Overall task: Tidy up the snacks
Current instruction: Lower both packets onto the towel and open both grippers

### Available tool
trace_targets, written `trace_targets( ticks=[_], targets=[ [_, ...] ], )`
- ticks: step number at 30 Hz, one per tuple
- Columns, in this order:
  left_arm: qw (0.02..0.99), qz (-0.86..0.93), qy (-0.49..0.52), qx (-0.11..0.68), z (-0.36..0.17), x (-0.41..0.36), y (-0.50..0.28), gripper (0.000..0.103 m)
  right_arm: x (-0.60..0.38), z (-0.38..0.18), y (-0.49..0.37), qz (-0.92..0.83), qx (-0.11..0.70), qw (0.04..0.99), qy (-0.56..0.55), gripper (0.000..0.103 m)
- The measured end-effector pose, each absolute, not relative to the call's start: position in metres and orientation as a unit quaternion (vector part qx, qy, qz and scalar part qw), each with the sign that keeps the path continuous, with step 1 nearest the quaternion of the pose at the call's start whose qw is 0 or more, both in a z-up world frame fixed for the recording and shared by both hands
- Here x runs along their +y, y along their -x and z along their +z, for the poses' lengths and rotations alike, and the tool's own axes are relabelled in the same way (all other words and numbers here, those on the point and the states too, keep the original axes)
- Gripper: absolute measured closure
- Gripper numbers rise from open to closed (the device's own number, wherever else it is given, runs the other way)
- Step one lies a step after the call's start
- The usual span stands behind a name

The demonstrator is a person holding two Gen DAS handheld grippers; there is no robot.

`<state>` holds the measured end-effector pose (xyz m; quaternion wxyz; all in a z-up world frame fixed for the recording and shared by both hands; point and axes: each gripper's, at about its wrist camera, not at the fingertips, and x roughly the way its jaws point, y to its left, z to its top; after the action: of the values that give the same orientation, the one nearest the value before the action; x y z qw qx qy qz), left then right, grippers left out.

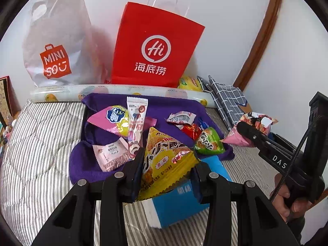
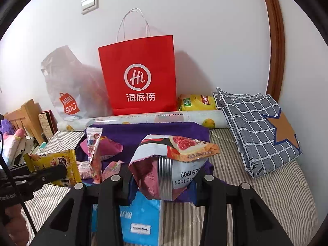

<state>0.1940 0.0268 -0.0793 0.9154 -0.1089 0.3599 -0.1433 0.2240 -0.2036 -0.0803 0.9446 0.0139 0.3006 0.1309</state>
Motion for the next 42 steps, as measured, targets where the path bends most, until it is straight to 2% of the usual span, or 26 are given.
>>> trace_targets(
  ticks=[25, 37, 42],
  targets=[
    [0.917, -0.131, 0.072, 0.371, -0.072, 0.002, -0.281, 0.063, -0.191, -0.091, -0.312, 0.129, 0.322, 0.938, 0.006, 0.066],
    [0.903, -0.113, 0.065, 0.409, -0.109, -0.005, -0.314, 0.063, -0.187, -0.134, -0.339, 0.132, 0.377, 0.917, 0.005, 0.065],
    [0.896, -0.111, 0.069, 0.424, -0.121, -0.006, -0.318, 0.063, -0.185, -0.14, -0.339, 0.128, 0.377, 0.917, 0.016, 0.065]
  ],
)
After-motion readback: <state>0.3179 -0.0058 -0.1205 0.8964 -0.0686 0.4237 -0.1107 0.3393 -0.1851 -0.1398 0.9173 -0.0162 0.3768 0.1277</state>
